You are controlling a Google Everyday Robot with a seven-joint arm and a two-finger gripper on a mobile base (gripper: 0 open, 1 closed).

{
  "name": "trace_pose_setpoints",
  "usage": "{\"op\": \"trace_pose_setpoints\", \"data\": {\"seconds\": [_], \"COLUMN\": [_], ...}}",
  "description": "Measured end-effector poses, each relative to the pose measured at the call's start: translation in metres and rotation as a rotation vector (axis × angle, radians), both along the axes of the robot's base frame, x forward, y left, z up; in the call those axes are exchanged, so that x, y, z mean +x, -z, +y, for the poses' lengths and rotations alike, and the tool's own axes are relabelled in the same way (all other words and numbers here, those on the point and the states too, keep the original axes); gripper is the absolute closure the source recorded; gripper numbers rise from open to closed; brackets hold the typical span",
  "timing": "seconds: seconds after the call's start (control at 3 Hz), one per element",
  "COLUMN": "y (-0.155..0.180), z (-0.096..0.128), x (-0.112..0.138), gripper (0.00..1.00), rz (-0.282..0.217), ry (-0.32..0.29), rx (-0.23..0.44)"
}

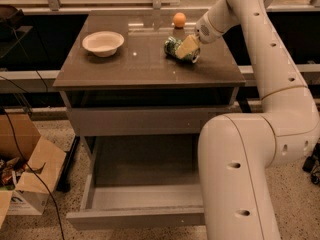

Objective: Pick green can from middle drawer and place on counter

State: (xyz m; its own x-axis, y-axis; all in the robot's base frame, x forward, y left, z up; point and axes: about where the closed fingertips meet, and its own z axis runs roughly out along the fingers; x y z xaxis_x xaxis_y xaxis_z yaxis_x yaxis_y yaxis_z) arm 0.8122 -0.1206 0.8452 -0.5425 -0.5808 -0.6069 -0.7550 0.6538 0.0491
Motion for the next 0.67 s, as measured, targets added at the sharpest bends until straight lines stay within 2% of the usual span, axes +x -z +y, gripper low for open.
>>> {"op": "trace_pose_setpoints", "data": {"seconds": [0.33, 0.67], "y": [0.0044, 0.0045], "z": [-0.0002, -0.0001], "x": [0.0024, 0.0024], "gripper": [0.15, 0.00], "rz": [0.008, 0.008], "ry": [0.013, 0.013], "rx": [0.017, 0.017]}}
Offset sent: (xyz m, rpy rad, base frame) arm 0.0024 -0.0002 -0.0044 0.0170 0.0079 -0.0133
